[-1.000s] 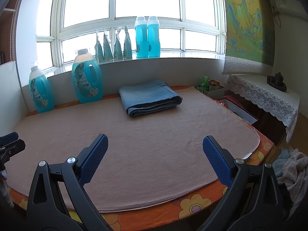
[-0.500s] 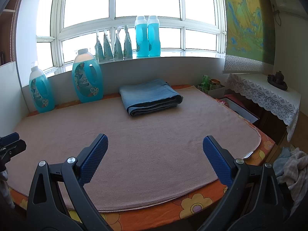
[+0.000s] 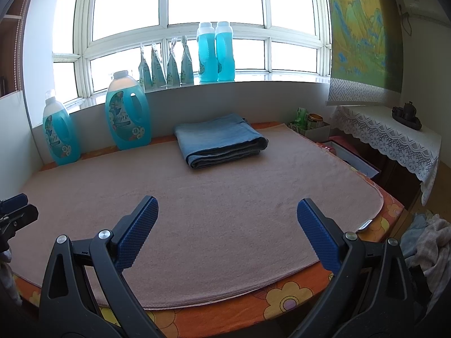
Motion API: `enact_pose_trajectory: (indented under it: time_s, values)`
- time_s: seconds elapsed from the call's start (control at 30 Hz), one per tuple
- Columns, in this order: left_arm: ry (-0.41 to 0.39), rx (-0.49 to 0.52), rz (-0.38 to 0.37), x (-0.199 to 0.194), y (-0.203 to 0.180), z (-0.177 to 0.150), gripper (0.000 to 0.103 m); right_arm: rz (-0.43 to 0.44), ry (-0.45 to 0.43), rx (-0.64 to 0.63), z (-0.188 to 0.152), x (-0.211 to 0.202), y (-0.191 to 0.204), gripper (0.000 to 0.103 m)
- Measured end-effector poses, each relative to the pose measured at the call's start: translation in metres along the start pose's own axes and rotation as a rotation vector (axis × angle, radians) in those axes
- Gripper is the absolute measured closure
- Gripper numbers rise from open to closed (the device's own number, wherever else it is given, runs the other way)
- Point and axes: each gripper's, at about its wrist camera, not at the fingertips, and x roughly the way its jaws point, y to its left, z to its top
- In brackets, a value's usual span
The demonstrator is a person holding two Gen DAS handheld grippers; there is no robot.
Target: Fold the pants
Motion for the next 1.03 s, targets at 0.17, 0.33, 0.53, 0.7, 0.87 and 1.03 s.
enact_pose_trajectory:
  time_s: [0.17,0.33,0.53,0.7,0.87,1.03]
  values:
    - [0.000,0.001,0.022,-0.001,0.000,0.001,0.022,-0.002,0.001,0.001,0.000,0.000,0.001,0.002]
    - [0.016,-0.014,0.038,0.002,0.003,0.000,0.022,-0.002,0.001,0.002,-0.001,0.000,0.001,0.002]
    - [0.022,-0.023,0.049,0.002,0.004,0.000,0.022,-0.004,0.001,0.002,-0.002,0.000,0.001,0.002]
    - [0.023,-0.018,0.061,0.002,0.003,-0.001,0.022,-0.003,0.004,0.001,-0.004,0.001,0.003,0.002]
    - [0.011,-0.005,0.061,0.002,0.002,-0.001,0.022,-0.004,0.004,0.003,-0.004,0.001,0.003,0.002]
    - [-0.005,0.003,0.051,0.000,0.000,-0.001,0.022,0.000,0.014,0.005,-0.011,0.006,0.004,0.002]
